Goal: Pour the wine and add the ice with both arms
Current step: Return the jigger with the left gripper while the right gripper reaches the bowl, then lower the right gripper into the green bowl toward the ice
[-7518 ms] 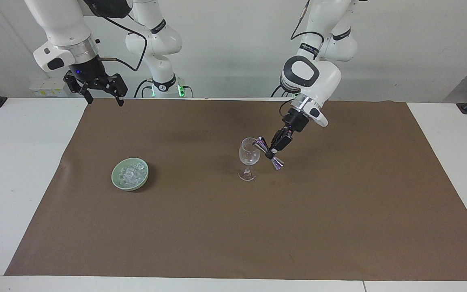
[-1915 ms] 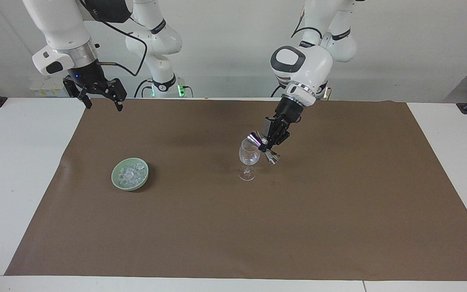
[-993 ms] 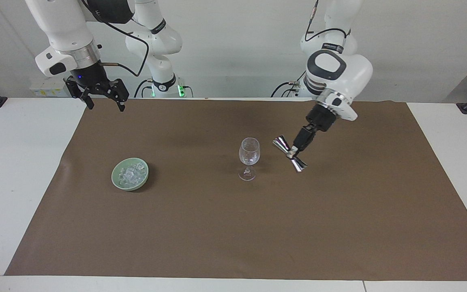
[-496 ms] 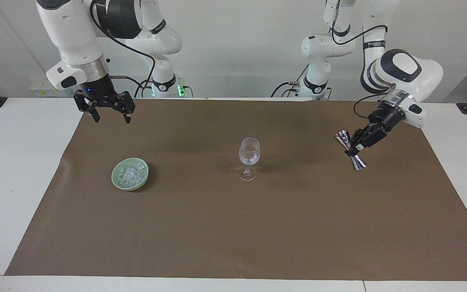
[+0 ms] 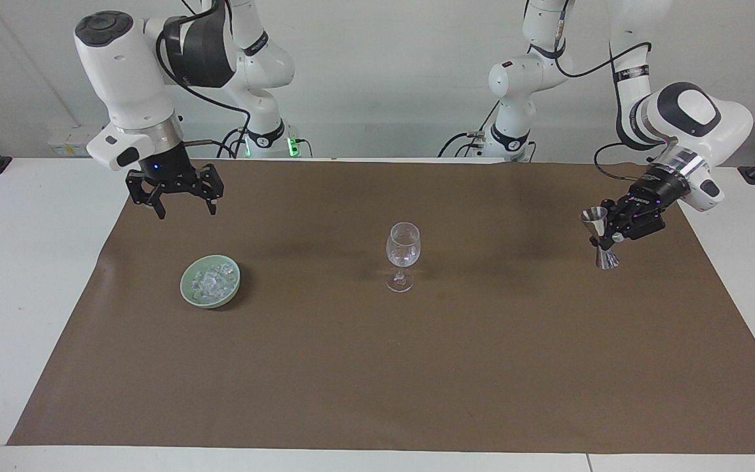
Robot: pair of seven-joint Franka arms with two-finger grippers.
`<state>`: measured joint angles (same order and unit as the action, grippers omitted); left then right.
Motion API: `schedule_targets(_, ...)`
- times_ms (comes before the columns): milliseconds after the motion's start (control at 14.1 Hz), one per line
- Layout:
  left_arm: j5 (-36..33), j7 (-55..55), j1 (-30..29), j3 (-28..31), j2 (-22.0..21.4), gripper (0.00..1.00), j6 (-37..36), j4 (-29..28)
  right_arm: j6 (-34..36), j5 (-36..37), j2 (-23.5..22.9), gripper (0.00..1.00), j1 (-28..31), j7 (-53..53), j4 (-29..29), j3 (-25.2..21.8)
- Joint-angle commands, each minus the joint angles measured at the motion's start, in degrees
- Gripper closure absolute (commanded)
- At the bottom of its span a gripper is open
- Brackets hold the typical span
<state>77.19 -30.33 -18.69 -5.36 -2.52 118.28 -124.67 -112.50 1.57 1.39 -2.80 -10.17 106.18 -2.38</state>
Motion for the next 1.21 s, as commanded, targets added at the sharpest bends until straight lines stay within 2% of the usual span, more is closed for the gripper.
schedule_targets(0,-1.34,-6.65,-1.34,-0.62,1.55,1.0,-1.73,0.92,-7.09,-0.69,-1.03,0.0,0.6,-6.25,5.16,0.1)
schedule_targets(213,-1.25,-13.16,-3.97,-0.61,3.91,1.0,-4.53,0.92,-13.61,-0.69,-2.36,0.0,1.47,-13.27,10.25,0.01)
schedule_targets(355,-1.25,-13.26,-7.48,-0.62,8.3,1.0,-7.7,1.53,-17.65,-0.69,-3.67,0.0,2.53,-18.99,12.29,-0.25)
schedule_targets(567,-1.08,-15.19,-9.77,-0.62,11.29,1.0,-10.33,1.45,-20.38,-1.04,-6.92,0.0,3.14,-20.77,13.0,-0.25)
schedule_targets(780,-1.08,-17.56,-10.75,-0.62,13.49,1.0,-12.1,0.83,-22.58,-5.33,-9.3,0.0,3.24,-25.23,13.08,-0.25)
schedule_targets(1135,-0.9,-17.83,-11.8,-0.62,16.84,1.0,-13.51,0.57,-25.31,-6.14,-10.71,0.0,3.67,-28.23,14.22,-0.25)
